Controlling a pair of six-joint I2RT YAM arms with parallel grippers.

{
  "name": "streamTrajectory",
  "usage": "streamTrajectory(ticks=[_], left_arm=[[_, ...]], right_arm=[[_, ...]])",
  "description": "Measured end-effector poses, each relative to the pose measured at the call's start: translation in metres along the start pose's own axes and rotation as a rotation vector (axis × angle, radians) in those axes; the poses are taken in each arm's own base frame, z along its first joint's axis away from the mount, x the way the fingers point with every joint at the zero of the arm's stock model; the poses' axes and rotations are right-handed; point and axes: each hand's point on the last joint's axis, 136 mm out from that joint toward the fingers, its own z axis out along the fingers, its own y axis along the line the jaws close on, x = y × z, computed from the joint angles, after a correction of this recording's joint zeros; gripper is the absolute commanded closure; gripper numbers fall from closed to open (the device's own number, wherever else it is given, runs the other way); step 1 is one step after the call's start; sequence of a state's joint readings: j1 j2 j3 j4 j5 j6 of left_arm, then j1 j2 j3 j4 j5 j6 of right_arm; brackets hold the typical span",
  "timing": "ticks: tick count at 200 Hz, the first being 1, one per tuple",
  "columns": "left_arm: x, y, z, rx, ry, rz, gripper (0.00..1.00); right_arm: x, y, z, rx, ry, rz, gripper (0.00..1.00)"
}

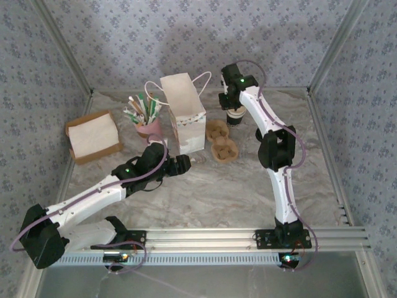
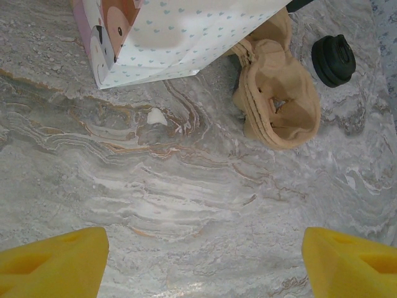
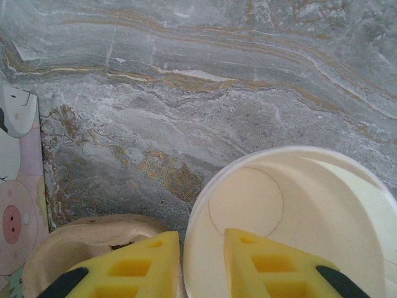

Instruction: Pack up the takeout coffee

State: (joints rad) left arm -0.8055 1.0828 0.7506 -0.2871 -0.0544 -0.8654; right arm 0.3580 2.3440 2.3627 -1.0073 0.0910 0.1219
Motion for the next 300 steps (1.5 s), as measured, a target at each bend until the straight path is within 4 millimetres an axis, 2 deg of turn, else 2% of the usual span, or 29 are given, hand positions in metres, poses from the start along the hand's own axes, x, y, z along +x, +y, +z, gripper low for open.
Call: streamTrajectory(ticks=[41, 66, 95, 111, 151, 205, 300], left_arm=[[0.0, 0.0, 0.0, 0.0, 0.0, 0.0, 0.18], [0.0, 0.0, 0.0, -0.001, -0.001, 0.0, 0.18], [-0.001, 0.001, 0.0, -0.003, -0.003, 0.0, 0.18], [-0.001, 0.001, 0.0, -0.005, -0.006, 0.0, 0.18], [-0.001, 0.001, 0.0, -0.005, -0.006, 0.0, 0.18], [-0.001, 0.001, 0.0, -0.005, -0.006, 0.0, 0.19], [-0.001, 0.001, 0.0, -0.005, -0.006, 0.0, 0.18]], right_arm=[[0.007, 0.001, 0.011, 0.003, 0.03, -0.007, 0.82], [0.006, 0.001, 0.011, 0.003, 0.027, -0.007, 0.85], [0.005, 0.0, 0.009, 0.012, 0.025, -0.009, 0.84], [0.004, -0.001, 0.007, 0.02, 0.02, -0.012, 0.79], [0.002, -0.001, 0.006, 0.032, 0.014, -0.02, 0.78], [0.003, -0.001, 0.005, 0.039, 0.015, -0.03, 0.89], [-0.002, -0.007, -0.004, 0.125, -0.004, -0.087, 0.96]])
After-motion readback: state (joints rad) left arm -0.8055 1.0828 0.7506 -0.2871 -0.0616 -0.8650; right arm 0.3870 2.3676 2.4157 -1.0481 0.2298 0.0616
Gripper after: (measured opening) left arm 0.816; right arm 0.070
